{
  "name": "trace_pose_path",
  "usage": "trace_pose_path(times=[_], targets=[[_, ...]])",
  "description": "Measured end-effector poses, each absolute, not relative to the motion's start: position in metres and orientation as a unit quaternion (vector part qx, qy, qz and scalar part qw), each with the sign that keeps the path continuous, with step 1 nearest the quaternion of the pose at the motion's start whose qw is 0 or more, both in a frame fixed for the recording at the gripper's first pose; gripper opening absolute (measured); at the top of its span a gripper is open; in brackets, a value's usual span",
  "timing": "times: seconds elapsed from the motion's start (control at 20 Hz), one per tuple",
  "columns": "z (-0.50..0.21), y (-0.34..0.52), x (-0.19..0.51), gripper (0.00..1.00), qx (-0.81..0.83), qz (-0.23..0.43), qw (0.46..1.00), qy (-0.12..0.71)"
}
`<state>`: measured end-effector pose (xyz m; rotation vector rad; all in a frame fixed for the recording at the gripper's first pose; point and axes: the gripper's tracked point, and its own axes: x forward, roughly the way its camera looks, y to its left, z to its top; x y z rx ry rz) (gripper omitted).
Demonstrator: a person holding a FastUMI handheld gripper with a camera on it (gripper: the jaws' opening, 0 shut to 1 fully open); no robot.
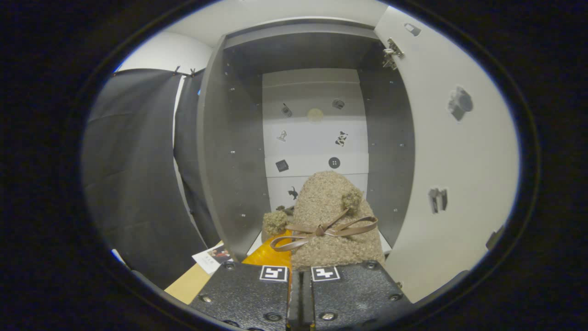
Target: Open the shoe cabinet door, grab the shoes and put them into the shoe cabinet, then close the shoe cabinet door.
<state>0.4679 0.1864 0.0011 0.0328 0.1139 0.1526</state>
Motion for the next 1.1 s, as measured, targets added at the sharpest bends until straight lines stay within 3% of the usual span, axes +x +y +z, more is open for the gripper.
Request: trace_pose_path(times=[0.6, 1.1], targets=[[-0.02, 0.177, 0.655, 0.06, 0.042, 0.062, 0.991, 0.108], [-0.092, 0.171, 0.706, 0.06, 0.079, 0.042, 0.974, 0.208]])
